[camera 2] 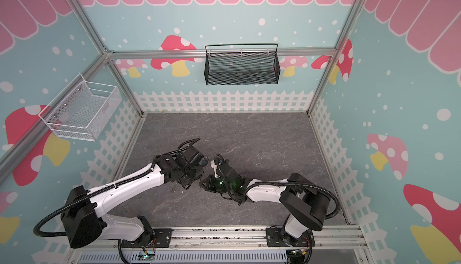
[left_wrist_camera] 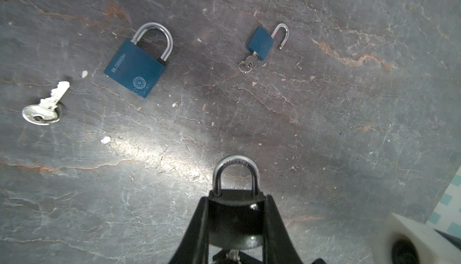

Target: Unlock with the key

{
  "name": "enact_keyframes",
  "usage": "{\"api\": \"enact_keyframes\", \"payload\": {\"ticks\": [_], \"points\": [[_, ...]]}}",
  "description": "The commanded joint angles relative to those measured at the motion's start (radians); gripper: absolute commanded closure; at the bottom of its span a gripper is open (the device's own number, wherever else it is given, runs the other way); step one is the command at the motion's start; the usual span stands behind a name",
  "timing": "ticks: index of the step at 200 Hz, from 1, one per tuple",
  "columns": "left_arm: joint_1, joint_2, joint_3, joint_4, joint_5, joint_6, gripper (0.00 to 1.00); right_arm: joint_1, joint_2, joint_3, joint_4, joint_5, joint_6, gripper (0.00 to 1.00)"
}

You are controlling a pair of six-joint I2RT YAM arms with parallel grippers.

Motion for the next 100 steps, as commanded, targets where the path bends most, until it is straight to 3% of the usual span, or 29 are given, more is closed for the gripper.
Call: {"api": "enact_keyframes", "payload": {"ticks": [1,100], "points": [[-0.023,-0.004,0.015,-0.041,0.024,-0.019,1.0,-0.008,-0.032,0.027,-0.047,0.112,-0.026,1.0],[-0.065,-0.002,0.0,-0.027,0.134,-0.043,1.0,-0.007,-0.095,0.081,-0.097,0.216,-0.173,1.0]]}}
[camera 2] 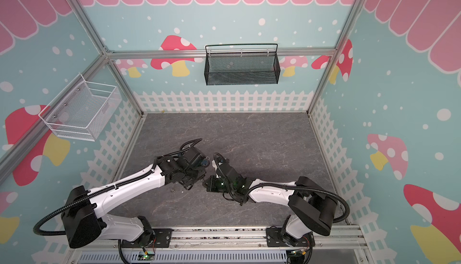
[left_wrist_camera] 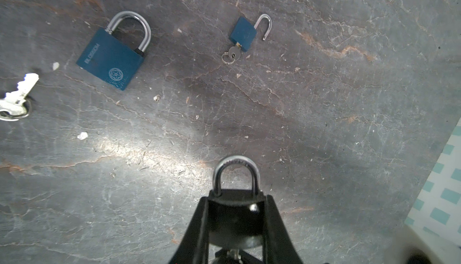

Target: Unlock with the key

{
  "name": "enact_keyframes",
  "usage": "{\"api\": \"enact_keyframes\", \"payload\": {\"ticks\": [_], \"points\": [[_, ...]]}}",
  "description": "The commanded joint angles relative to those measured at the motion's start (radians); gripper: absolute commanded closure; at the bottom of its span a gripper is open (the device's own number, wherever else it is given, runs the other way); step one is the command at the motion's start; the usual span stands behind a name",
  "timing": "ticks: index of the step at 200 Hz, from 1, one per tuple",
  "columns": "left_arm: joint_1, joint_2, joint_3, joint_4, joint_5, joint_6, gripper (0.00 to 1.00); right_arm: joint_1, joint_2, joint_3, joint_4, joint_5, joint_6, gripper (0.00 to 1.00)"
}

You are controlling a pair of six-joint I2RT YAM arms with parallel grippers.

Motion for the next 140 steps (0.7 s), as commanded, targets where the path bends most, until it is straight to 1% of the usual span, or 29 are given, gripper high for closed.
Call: {"api": "enact_keyframes", "payload": {"ticks": [1,25,41,55,58,69,86,96,106,128,140], "points": [[-0.037,-0.001,0.001,-0.063,0.126,-0.024,1.0,-0.013,-0.034,0.057,0.048,0.148,-0.046,1.0],[-0.046,-0.002,0.002,-0.054,0.136,-0.022,1.0,-0.012,-0.037,0.062,0.048,0.152,-0.063,1.0],[-0.068,-0.011,0.002,-0.054,0.129,-0.026,1.0,-0.024,-0.046,0.044,0.07,0.13,-0.044,1.0],[-0.085,-0.017,-0.005,-0.054,0.12,-0.021,1.0,-0.04,-0.052,0.016,0.142,0.061,-0.029,1.0],[-0.086,-0.018,-0.008,-0.054,0.121,-0.019,1.0,-0.046,-0.051,0.01,0.164,0.042,-0.001,1.0],[-0.088,-0.021,-0.019,-0.052,0.118,-0.012,1.0,-0.064,-0.047,-0.015,0.255,-0.036,0.041,1.0],[-0.087,-0.03,-0.046,-0.052,0.102,-0.022,1.0,-0.064,-0.047,-0.013,0.281,-0.068,0.054,1.0],[-0.085,-0.035,-0.053,-0.047,0.093,-0.017,1.0,-0.066,-0.046,-0.005,0.272,-0.065,0.036,1.0],[-0.082,-0.037,-0.056,-0.05,0.086,-0.015,1.0,-0.063,-0.047,0.005,0.223,-0.038,0.015,1.0],[-0.079,-0.043,-0.049,-0.052,0.09,-0.012,1.0,-0.064,-0.052,0.005,0.16,0.018,-0.011,1.0],[-0.081,-0.049,-0.048,-0.047,0.106,-0.031,1.0,-0.064,-0.05,0.0,0.15,0.032,-0.013,1.0]]}}
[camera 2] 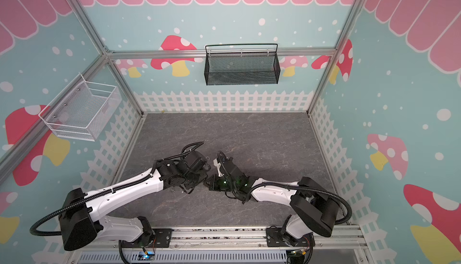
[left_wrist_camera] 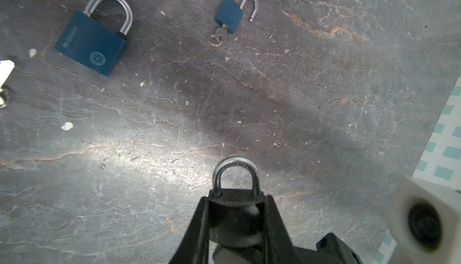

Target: Unlock with the key

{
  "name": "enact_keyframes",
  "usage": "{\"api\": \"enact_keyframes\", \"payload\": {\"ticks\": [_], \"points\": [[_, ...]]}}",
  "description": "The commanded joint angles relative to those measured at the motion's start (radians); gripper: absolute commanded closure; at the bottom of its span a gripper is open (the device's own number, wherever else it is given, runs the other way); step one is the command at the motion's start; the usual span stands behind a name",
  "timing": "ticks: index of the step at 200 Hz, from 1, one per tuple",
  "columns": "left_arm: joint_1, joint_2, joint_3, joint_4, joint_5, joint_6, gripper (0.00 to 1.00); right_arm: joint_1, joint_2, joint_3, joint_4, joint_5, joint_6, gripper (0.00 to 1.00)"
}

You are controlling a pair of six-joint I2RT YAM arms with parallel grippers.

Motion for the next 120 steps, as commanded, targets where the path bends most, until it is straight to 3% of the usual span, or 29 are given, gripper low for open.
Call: {"api": "enact_keyframes", "payload": {"ticks": [1,40,77,120], "points": [[-0.023,-0.015,-0.02,-0.072,0.115,-0.029,1.0,-0.021,-0.029,0.031,0.11,0.12,-0.022,1.0],[-0.045,-0.025,0.007,-0.053,0.14,-0.046,1.0,-0.03,-0.032,0.034,0.184,0.064,-0.016,1.0],[-0.045,-0.051,-0.016,-0.052,0.119,-0.055,1.0,-0.061,-0.044,0.003,0.359,-0.085,0.02,1.0],[-0.034,-0.079,-0.036,-0.022,0.087,-0.06,1.0,-0.061,-0.075,0.014,0.359,-0.211,-0.03,1.0]]}}
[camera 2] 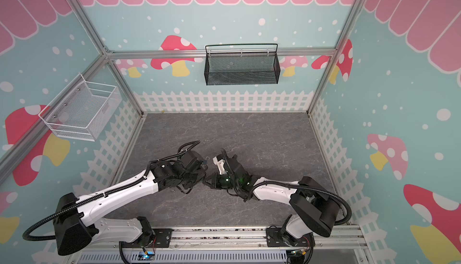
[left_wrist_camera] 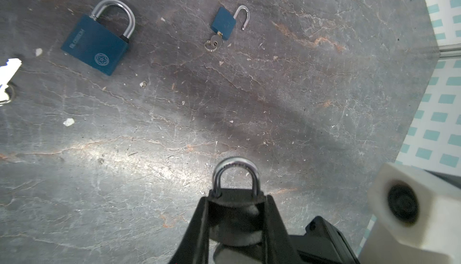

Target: Unlock with the key

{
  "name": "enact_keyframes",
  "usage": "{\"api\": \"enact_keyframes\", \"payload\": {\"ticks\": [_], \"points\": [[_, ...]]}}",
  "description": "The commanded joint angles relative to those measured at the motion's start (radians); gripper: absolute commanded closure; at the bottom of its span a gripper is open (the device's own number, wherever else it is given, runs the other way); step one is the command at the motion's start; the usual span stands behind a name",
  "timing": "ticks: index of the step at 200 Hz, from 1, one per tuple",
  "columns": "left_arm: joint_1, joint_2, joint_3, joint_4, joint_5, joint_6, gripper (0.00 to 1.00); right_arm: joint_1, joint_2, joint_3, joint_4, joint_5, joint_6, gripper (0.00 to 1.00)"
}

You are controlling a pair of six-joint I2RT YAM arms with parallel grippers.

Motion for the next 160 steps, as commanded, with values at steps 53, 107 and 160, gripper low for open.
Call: {"api": "enact_keyframes", "payload": {"ticks": [53,107,160], "points": [[-0.024,-0.041,-0.044,0.038,0.09,-0.039,1.0,-0.011,-0.089,0.027,0.299,-0.143,-0.028,1.0],[-0.023,-0.077,-0.067,0.095,0.075,-0.03,1.0,-0.026,-0.086,-0.002,0.44,-0.224,0.039,1.0],[-0.02,-0.127,-0.111,0.194,0.06,-0.028,1.0,-0.04,-0.078,-0.016,0.524,-0.271,0.084,1.0]]}}
